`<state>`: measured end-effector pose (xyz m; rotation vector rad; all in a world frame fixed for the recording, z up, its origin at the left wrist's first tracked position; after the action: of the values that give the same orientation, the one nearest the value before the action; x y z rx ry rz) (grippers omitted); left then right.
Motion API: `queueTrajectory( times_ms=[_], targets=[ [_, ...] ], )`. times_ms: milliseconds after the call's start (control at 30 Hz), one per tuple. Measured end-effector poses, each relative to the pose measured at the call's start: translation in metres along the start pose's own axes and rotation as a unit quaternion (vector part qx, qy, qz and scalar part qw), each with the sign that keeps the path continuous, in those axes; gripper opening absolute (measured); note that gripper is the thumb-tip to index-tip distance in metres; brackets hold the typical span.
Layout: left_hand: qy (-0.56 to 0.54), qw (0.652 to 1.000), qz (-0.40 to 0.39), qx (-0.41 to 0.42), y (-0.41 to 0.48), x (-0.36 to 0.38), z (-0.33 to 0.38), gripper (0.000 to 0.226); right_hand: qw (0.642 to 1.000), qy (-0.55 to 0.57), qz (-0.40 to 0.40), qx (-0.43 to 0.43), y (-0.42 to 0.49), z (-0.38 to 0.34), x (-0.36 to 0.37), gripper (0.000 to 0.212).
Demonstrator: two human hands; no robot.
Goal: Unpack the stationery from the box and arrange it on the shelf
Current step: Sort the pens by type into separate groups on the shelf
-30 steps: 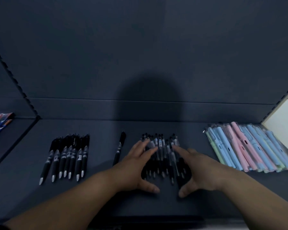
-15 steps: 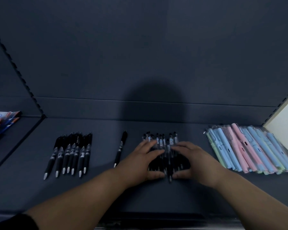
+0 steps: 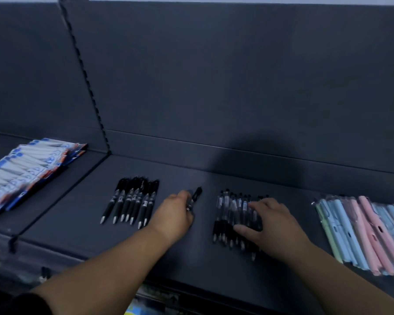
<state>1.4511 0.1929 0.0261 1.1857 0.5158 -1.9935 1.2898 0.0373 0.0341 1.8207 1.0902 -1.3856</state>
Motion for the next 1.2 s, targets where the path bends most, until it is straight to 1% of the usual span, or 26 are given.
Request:
queueTrajectory(
  times_ms=[67,133,233,333,433,500,533,633,700,767,833,900,1000,1100,1200],
  targets=[
    [-0.037,0.999,0.020,-0.019,-0.004,-0.010,-0.008,0.040,0.999,0.008,0.035,-0.018,0.005,-0.014,-0.004,0.072],
    [-0.069,0.995,0.058,-0.038,-0.007,-0.025,-0.019,0.038,0.997,0.026,0.055,-0.039,0.011,-0.030,-0.005,0.064],
    [-0.111,0.985,0.117,-0.070,-0.009,-0.055,-0.041,0.034,0.993,0.058,0.060,-0.079,0.022,-0.060,-0.001,0.053],
    [-0.112,0.973,0.166,-0.117,-0.008,-0.088,-0.079,0.030,0.988,0.080,0.049,-0.124,0.033,-0.097,0.005,0.047],
    [-0.092,0.964,0.164,-0.189,-0.008,-0.109,-0.131,0.035,0.985,0.091,0.013,-0.145,0.043,-0.130,0.019,0.047],
    [-0.076,0.963,0.137,-0.218,-0.010,-0.112,-0.160,0.036,0.986,0.091,-0.015,-0.141,0.049,-0.149,0.032,0.050],
    [-0.062,0.966,0.111,-0.224,-0.010,-0.110,-0.170,0.036,0.986,0.090,-0.031,-0.135,0.052,-0.157,0.039,0.053],
    [-0.009,0.981,0.013,-0.195,-0.005,-0.098,-0.184,0.040,0.989,0.088,-0.064,-0.103,0.059,-0.179,0.055,0.066],
    [-0.004,0.989,-0.021,-0.148,0.001,-0.094,-0.185,0.045,0.989,0.104,-0.071,-0.076,0.063,-0.191,0.062,0.074],
    [-0.019,0.994,-0.053,-0.091,0.007,-0.088,-0.181,0.054,0.988,0.126,-0.066,-0.063,0.065,-0.204,0.064,0.075],
    [-0.032,0.994,-0.083,-0.059,0.013,-0.083,-0.178,0.062,0.987,0.139,-0.057,-0.050,0.063,-0.215,0.066,0.076],
    [-0.033,0.993,-0.104,-0.040,0.019,-0.079,-0.177,0.070,0.987,0.150,-0.046,-0.023,0.059,-0.223,0.067,0.076],
    [-0.036,0.991,-0.128,-0.003,0.028,-0.077,-0.173,0.076,0.988,0.155,-0.011,0.007,0.052,-0.231,0.067,0.069],
    [-0.034,0.988,-0.146,0.034,0.032,-0.080,-0.170,0.074,0.989,0.149,0.015,0.016,0.047,-0.238,0.064,0.063],
    [-0.034,0.986,-0.154,0.058,0.023,-0.085,-0.169,0.070,0.992,0.126,0.017,0.020,0.040,-0.242,0.062,0.060]
  ],
)
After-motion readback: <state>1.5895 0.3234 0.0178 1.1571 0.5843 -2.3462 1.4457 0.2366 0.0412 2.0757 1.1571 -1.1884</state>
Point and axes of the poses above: each hand's wrist, its own y-axis towards the middle knuckle, its own x-axis out of the palm, z = x × y, the point moved 7 cm from there along y, towards the middle knuckle, and after that the axes turned 3 degrees about -x, right-handed, at the moved point
